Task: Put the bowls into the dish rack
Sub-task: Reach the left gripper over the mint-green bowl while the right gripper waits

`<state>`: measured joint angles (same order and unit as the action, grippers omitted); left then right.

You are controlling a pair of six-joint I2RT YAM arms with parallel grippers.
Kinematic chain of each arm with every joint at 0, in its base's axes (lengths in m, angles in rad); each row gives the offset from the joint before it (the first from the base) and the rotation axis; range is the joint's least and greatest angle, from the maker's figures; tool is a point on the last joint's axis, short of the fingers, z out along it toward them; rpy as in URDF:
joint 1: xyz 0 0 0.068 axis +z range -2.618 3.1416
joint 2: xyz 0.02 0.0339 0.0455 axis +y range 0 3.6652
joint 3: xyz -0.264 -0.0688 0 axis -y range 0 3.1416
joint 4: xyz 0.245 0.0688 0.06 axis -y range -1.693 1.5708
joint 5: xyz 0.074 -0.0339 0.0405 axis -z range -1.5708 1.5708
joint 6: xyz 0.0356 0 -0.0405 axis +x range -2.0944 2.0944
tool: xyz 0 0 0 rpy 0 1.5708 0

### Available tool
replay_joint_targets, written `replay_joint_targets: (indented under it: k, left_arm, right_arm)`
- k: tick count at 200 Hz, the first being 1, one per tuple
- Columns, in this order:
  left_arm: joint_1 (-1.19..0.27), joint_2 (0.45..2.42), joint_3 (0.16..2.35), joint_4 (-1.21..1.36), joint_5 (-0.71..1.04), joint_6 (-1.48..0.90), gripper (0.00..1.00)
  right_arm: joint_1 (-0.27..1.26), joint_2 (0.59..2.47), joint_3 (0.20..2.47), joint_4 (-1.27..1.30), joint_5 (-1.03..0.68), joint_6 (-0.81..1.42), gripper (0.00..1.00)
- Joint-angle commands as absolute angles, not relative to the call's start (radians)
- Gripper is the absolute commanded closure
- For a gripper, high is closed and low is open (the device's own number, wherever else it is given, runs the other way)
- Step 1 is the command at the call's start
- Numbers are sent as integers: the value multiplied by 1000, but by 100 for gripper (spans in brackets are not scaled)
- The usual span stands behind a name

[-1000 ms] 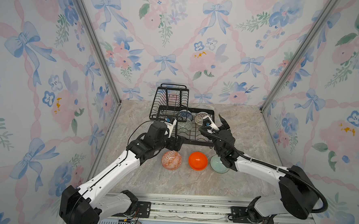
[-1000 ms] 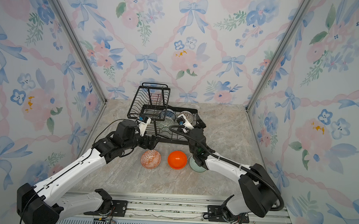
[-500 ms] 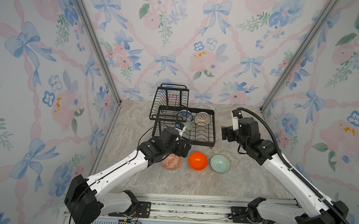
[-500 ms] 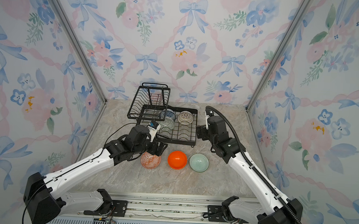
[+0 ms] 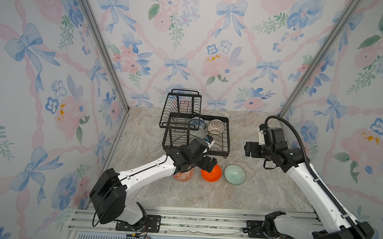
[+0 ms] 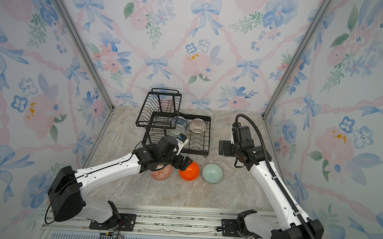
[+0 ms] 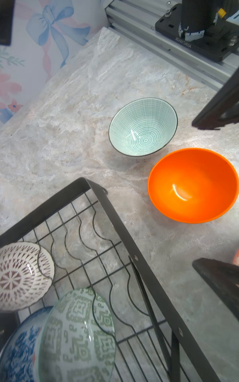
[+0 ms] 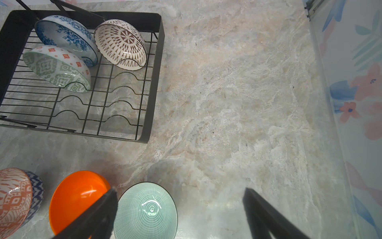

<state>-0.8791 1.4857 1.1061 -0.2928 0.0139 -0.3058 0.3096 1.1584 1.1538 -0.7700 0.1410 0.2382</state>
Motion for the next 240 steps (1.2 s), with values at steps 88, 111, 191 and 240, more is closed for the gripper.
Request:
replay_joint_targets:
  k: [88,111,191,240]
  left_arm:
    - [-963,1784,1333,-275,117,-201,9]
    - [-968,1832,1357,-278,91,-187,17]
    - [-981,1998,1475,-280,10,-144,37]
    - [-980,2034,1495,-280,57,-148,47]
  right_arm:
    - [221,1146,1142,-828,161,304,3]
    - [214,1154,1131,-818,158,305,3]
    - [206,1202,1134,-768,115,279,3]
    - [206,1219,1137,-764,116,263,3]
